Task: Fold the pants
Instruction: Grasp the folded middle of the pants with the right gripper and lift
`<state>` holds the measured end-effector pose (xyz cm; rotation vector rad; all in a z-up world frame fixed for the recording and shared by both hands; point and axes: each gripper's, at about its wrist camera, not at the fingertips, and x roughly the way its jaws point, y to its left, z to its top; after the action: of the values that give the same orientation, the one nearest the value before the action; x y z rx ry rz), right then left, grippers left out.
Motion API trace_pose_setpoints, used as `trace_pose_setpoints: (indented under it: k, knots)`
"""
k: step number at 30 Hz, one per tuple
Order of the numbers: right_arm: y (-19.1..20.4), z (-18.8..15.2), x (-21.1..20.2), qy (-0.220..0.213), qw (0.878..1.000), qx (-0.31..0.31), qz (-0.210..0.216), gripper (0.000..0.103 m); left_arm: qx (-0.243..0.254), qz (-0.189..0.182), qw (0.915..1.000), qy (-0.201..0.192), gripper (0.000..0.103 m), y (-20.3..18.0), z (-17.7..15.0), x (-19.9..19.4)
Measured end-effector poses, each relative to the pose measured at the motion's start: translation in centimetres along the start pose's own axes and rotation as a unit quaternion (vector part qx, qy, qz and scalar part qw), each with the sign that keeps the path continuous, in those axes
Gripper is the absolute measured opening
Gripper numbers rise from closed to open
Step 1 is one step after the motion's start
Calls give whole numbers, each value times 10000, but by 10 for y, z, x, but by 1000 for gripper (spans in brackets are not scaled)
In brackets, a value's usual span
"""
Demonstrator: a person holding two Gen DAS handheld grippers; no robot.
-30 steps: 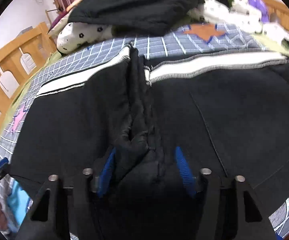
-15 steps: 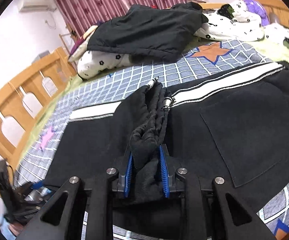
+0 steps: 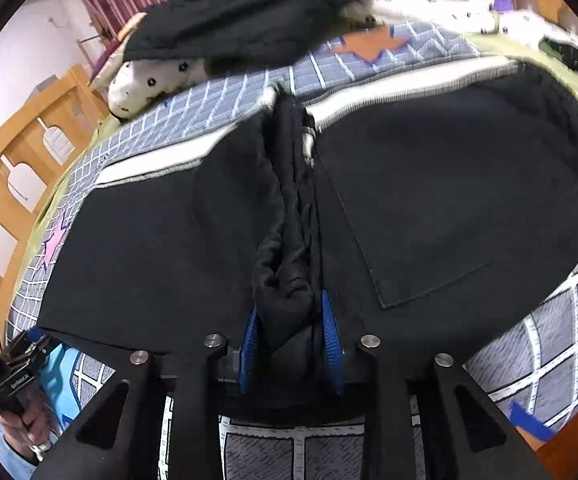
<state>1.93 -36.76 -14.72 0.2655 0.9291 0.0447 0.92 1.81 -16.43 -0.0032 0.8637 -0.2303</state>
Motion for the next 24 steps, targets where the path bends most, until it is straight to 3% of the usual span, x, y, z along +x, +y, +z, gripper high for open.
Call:
trace_pose_setpoints:
  k: [5,9,13,15,17,19,20,24]
  knots:
    - [26,17,-32,-781,9943,-663,-297,38,-200,-110,9997,-70,76,5,1,2]
    - [46,52,-9,-667,9903,-1150,-403,38,-130,-91,9998,-99,76,4,0,2]
    - [42,66,34,-157,9894,-1270,-680,36,-110,-143,9997,-132,76,5,0,2]
    - [35,66,47,-88,9892,-1164,-885,13,-131,-178,9997,-141,76,6,0,1]
    - [30,65,32,-453,9900,-1130,-709,6,-164,-196,9996,-153,76,7,0,1]
    - [15,68,2,-1000,9917,-786,-189,5,-165,-181,9996,-155,76,6,0,2]
    - [9,72,-2,-1059,9920,-674,-126,5,-158,-170,9996,-157,76,5,0,2]
    - [-8,74,36,-305,9988,-346,-166,7,-154,-150,9996,-195,76,3,3,0]
